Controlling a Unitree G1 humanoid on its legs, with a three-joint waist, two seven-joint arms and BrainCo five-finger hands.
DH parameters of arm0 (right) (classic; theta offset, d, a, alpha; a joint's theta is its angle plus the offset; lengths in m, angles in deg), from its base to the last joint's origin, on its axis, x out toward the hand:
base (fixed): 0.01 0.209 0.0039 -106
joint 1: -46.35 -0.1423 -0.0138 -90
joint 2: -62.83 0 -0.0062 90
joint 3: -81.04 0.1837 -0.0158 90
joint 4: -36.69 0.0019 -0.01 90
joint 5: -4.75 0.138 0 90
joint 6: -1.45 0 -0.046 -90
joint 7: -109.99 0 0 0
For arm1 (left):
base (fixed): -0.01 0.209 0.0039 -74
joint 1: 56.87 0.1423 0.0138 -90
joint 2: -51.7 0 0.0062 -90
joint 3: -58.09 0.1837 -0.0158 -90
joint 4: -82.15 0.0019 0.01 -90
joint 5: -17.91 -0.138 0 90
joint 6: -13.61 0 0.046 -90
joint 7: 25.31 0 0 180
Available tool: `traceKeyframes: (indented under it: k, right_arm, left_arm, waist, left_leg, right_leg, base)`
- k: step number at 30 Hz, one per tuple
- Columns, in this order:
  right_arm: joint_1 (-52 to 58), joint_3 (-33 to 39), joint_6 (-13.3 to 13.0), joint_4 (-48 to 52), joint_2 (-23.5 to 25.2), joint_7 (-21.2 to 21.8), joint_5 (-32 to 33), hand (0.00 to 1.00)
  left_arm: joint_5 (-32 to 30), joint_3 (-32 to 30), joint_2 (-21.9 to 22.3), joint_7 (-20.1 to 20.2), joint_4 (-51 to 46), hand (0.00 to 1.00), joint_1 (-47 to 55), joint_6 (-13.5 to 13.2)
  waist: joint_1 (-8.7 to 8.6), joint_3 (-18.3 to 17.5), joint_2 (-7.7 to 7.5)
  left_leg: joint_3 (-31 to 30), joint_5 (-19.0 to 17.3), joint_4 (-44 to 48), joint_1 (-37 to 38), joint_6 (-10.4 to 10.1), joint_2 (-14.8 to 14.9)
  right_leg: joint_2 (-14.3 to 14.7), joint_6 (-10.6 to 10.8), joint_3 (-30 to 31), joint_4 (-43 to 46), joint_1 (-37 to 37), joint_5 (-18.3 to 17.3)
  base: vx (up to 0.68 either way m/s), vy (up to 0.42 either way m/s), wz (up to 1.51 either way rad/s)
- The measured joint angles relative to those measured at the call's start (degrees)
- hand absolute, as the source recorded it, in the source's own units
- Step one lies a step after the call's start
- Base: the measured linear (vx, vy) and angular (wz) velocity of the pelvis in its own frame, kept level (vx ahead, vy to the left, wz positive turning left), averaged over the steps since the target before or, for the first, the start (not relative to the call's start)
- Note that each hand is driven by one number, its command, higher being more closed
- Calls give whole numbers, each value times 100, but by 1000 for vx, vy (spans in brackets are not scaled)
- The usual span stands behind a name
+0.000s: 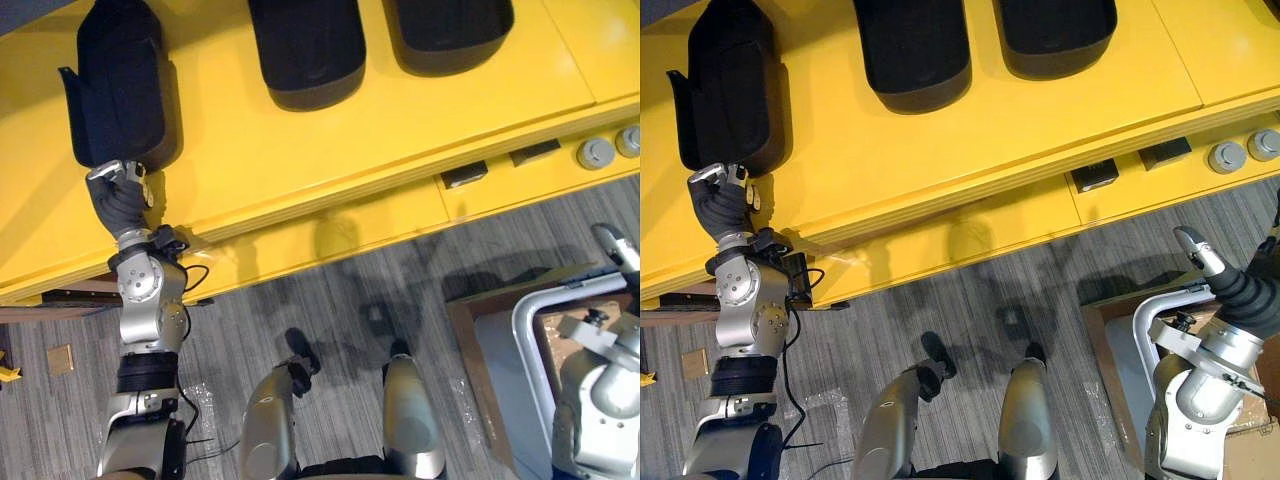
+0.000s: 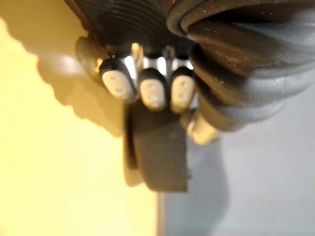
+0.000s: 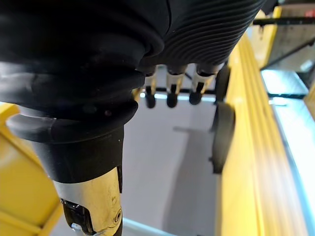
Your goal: Walk over and take plastic housings, then place them on the shelf
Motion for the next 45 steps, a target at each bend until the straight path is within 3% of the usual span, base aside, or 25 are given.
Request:
traceKeyframes:
  k: [8,9,13,15,17,20,22,23,25,27,29,32,33,36,38,40,45]
  right_arm:
    - [10,-13,-73,-246,2,24,202,0]
    - [18,-14,-172,-245,3,44,202,0]
    - [23,-13,-532,-236,6,374,200,0]
    - [39,-15,-695,-179,21,588,197,0]
    - [75,-52,-879,-17,30,780,198,0]
    - [-152,-430,-939,343,14,920,135,0]
    - [-843,-867,-802,233,-103,874,-120,0]
    - [-1063,-961,-733,172,-164,845,-162,0]
    - [-2238,-1196,-231,-567,-514,674,-269,0]
    - [-2673,-1197,34,-975,-653,617,-269,0]
    - [-3411,-1221,581,-1833,-869,398,-271,0]
    - [-4292,-1317,1020,-3205,-1108,-159,-520,0]
    - [-4643,-1348,1145,-3837,-1261,-603,-619,0]
    - [-5360,-1243,1154,-4975,-1426,-1583,-786,0]
    - [-5666,-1276,1157,-5348,-1566,-2028,-1096,0]
    - [-5886,-1323,1167,-5555,-1723,-2300,-1237,0]
    - [-6249,-1443,1637,-6005,-2083,-2765,-1440,0]
  left_arm:
    - [308,-77,-587,-60,833,100,-579,-411]
    - [344,-94,-586,-87,833,0,-592,-446]
    - [344,-113,-559,-234,738,0,-442,-662]
    - [329,-119,-428,-286,182,0,-2,-758]
    - [180,-122,-108,-376,-755,0,611,-842]
    - [-237,-18,625,-511,-2258,0,1742,-1064]
    - [-558,332,1212,-534,-2980,0,2612,-1124]
    - [-587,441,1301,-530,-3023,0,2770,-1122]
    - [-574,714,1518,-459,-2947,0,3257,-795]
    - [-761,765,1535,-405,-2800,0,3402,-565]
    - [-959,770,1540,-353,-2399,0,3707,-238]
    - [-1209,755,1604,-281,-1753,0,4043,-146]
    - [-1324,799,1658,-210,-1485,0,4123,-166]
    - [-1541,1142,1704,-151,-916,0,4364,-369]
    - [-1661,1336,1707,-55,-687,0,4498,-586]
    - [-1691,1428,1706,23,-597,0,4540,-733]
    - [-1699,1724,1701,261,-208,0,4538,-815]
  waist:
    - [-76,60,-217]
    - [-77,60,-224]
    - [-77,59,-245]
    - [-70,65,-266]
    - [-40,63,-266]
    - [158,58,-258]
    - [360,52,-246]
    - [425,48,-240]
    - [685,44,-236]
    - [819,39,-233]
    - [1067,34,-229]
    - [1189,17,-198]
    - [1267,-13,-143]
    - [1547,-114,42]
    - [1636,-182,177]
    - [1721,-188,264]
    - [1754,-214,359]
  left_leg:
    - [149,-5,24,-35,5,78]
    - [152,-5,26,-40,5,81]
    - [115,-5,32,-16,5,95]
    - [83,-5,5,81,6,84]
    - [-43,-4,-32,170,5,47]
    - [-235,9,-90,282,-14,19]
    - [-503,25,-91,288,-31,-29]
    - [-552,30,-86,289,-29,-38]
    - [-871,38,-46,268,-39,-101]
    - [-1013,44,-51,257,-55,-148]
    - [-1169,87,-103,246,-53,-246]
    - [-1394,157,-99,190,10,-359]
    - [-1473,187,-102,138,20,-403]
    - [-1563,221,-177,120,36,-491]
    - [-1618,291,-275,121,58,-571]
    - [-1636,332,-329,127,54,-595]
    - [-1679,477,-539,148,47,-671]
  right_leg:
    - [58,16,148,5,-131,64]
    - [60,21,149,4,-135,68]
    - [74,33,107,-6,-66,75]
    - [68,48,54,-81,90,85]
    - [61,51,-72,-196,307,88]
    - [59,33,-319,-380,621,100]
    - [63,22,-604,-530,869,110]
    - [63,17,-667,-560,927,112]
    - [81,-5,-1020,-741,1246,129]
    - [77,-7,-1162,-791,1346,129]
    - [44,-11,-1385,-869,1475,127]
    - [26,-11,-1620,-948,1613,127]
    - [20,-10,-1746,-976,1642,127]
    - [-31,-13,-1870,-1021,1660,122]
    - [-73,-24,-1905,-1012,1669,111]
    - [-86,-29,-1915,-1000,1658,105]
    - [-159,-28,-1984,-869,1559,23]
  base:
    - [-10,12,-9]
    - [0,0,0]
    - [16,0,2]
    - [58,4,9]
    - [45,-1,22]
    - [37,-16,32]
    - [10,-18,50]
    - [-7,-9,56]
    - [-22,4,65]
    - [-17,13,48]
    - [3,24,46]
    - [39,30,44]
    - [35,23,40]
    - [37,28,25]
    - [48,23,22]
    - [31,7,10]
    - [-2,-17,7]
